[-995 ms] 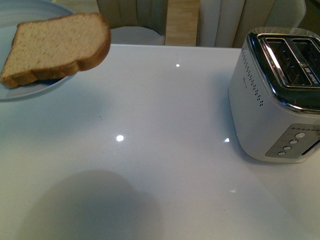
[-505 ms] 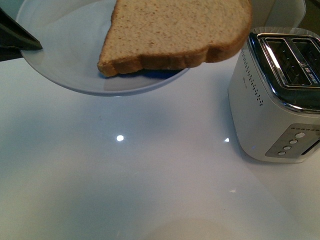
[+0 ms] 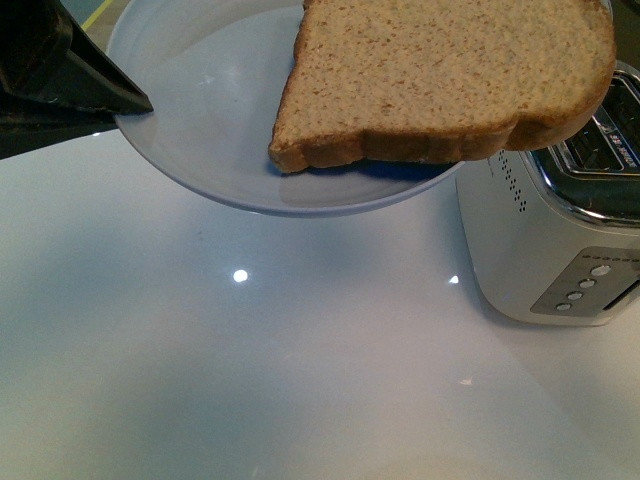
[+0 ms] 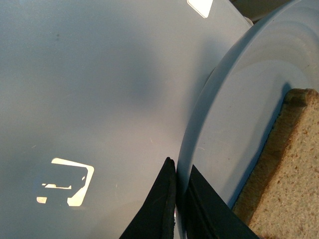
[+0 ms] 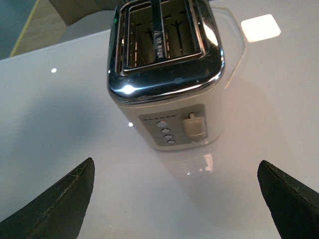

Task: Left arm holds plate, right arm toasts bread

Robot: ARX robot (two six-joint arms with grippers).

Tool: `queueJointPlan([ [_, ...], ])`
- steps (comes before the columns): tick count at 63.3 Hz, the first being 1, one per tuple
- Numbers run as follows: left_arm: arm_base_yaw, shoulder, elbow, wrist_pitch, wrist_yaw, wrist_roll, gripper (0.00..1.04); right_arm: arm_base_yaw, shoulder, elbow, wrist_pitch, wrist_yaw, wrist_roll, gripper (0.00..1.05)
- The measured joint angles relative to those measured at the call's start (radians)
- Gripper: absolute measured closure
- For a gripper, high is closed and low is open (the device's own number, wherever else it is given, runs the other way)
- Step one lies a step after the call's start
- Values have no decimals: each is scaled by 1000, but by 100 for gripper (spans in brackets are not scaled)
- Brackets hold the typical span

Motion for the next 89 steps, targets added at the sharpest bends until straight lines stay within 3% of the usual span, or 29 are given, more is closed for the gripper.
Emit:
queueJointPlan([
  [8,-1,5,0,0,0,-3,102,18,139,27,140,-31,40,9],
  [27,-1,10,5,-1,8,-4,102,72,630,226,563,-225,241,9],
  [40,-1,10,13,-10,14,-4,102,114,821,302,734,-312,400,9],
  [55,-1,10,22,-13,19,-7,102,146,924,324,829,-354,555,9],
  [89,-9,10,23,-13,20,-26,102,181,943,323,837,-368,610,97],
])
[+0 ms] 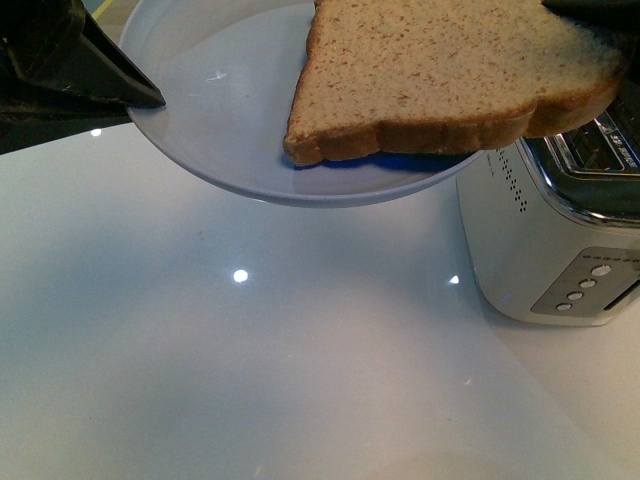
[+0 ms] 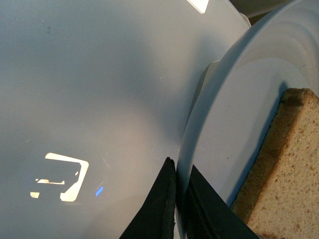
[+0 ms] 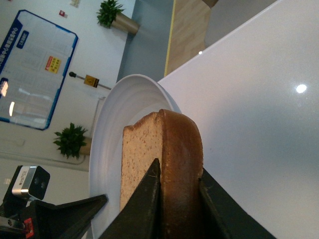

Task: Left arm holds plate, right arm toasts bread

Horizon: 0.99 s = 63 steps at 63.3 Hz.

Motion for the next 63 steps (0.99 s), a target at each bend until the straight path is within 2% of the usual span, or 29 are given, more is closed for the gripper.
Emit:
queueJointPlan([
  [4,0,0,0,0,2,0,102,-11,-14,0,-1,-13,3,101],
  [17,-2,0,0,0,3,-3,102,-78,-106,27,-80,-34,-21,102],
  [29,-3,0,0,2,6,-3,102,-174,-198,180,-224,-37,-128,102],
  [39,-3,0,0,7,7,-3,102,-233,-153,397,-438,109,-392,102],
  [55,-2,0,-3,13,13,-3,102,-199,85,631,-665,356,-848,102],
  [63,-2,0,-6,13,14,-3,102,-182,168,686,-725,407,-979,102],
])
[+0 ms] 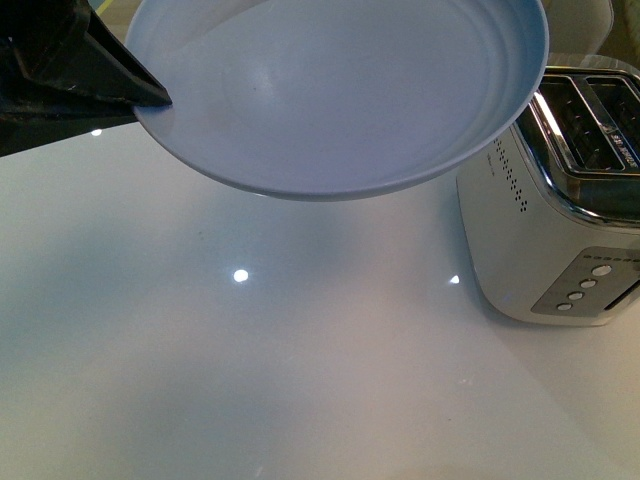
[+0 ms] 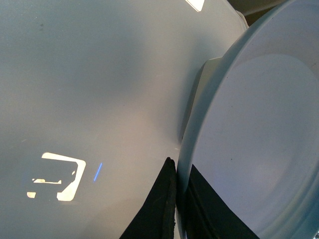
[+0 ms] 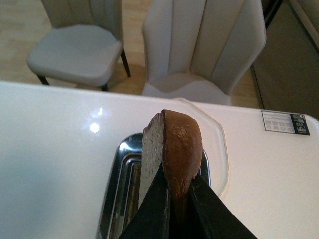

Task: Left arm holds plate, right arm toasts bread

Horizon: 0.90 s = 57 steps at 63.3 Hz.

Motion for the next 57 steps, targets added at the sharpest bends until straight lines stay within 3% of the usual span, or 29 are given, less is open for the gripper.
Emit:
queueJointPlan([
  [31,3,-1,-3,2,11,0,102,50,100,17,-60,22,-1,102],
  [57,7,-1,-6,3,17,0,102,36,188,31,-47,39,24,102],
])
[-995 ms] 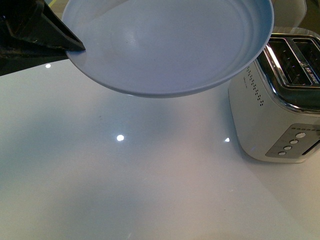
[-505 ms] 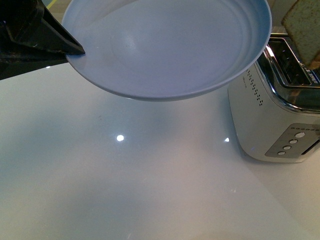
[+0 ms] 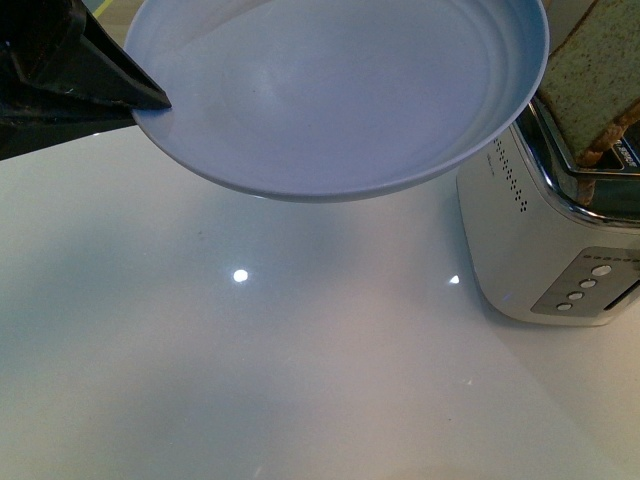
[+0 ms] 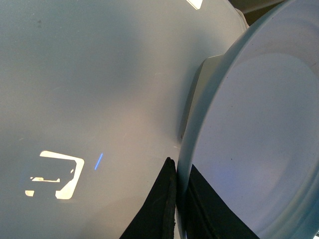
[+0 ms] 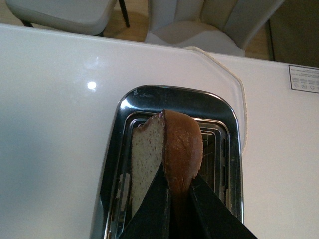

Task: Left arm holds plate, right arm toasts bread

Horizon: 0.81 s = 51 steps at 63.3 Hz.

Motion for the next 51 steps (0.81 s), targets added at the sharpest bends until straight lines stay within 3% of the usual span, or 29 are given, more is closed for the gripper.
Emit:
queueJointPlan([
  [51,5,0,-10,10,8,0,102,-46,37,-18,-6,63,8,102],
])
